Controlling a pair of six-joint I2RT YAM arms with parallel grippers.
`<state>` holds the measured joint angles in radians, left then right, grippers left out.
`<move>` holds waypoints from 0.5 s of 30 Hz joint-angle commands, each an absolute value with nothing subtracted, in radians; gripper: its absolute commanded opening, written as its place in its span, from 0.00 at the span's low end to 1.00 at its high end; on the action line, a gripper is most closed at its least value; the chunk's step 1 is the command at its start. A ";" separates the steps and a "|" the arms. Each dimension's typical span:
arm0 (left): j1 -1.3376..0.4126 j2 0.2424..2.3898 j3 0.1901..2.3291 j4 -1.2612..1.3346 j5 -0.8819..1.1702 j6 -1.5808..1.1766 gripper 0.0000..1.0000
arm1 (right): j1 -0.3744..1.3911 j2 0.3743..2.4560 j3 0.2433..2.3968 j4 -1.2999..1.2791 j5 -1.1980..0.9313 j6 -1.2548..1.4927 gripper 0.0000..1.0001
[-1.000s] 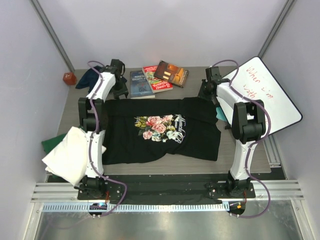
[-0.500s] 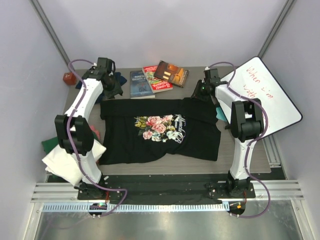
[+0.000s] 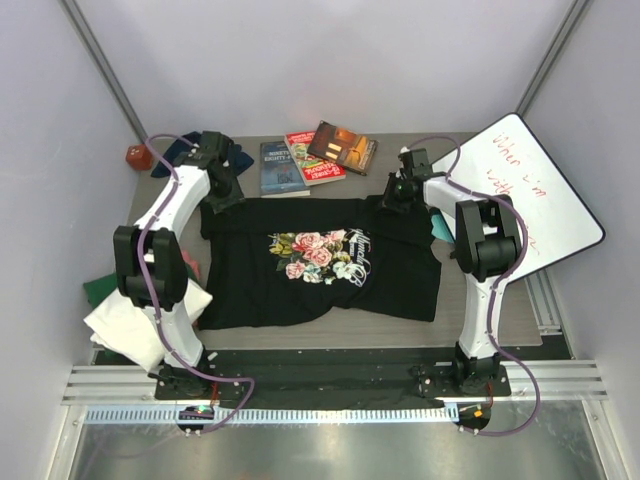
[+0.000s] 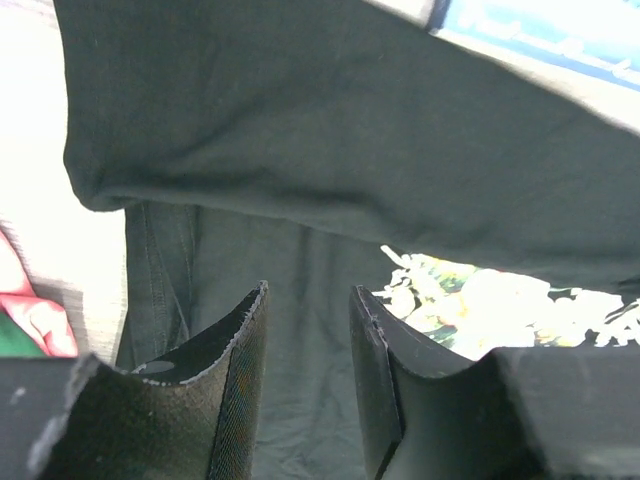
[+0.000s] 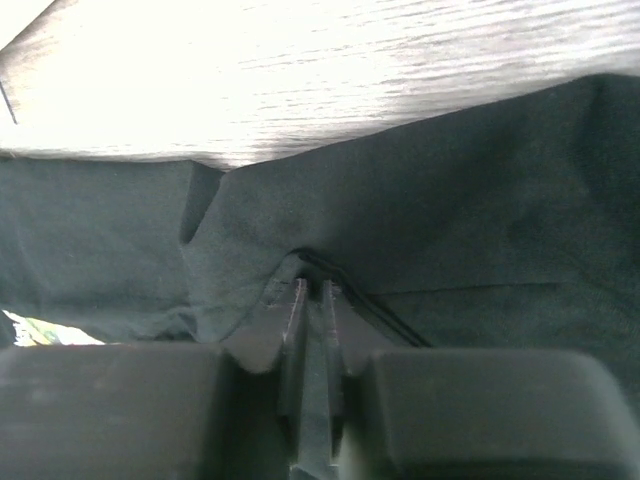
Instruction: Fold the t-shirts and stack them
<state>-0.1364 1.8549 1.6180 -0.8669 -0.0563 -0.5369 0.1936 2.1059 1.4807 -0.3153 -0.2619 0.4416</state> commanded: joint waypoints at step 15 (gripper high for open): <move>-0.137 1.842 1.545 -0.811 -0.037 -0.506 0.37 | 0.213 1.938 1.371 -0.269 -0.166 0.390 0.30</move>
<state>-0.1364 1.8549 1.5551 -0.8455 -0.0521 -0.5152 0.2066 2.0457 1.4067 -0.2920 -0.2207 0.4217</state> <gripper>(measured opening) 0.372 0.261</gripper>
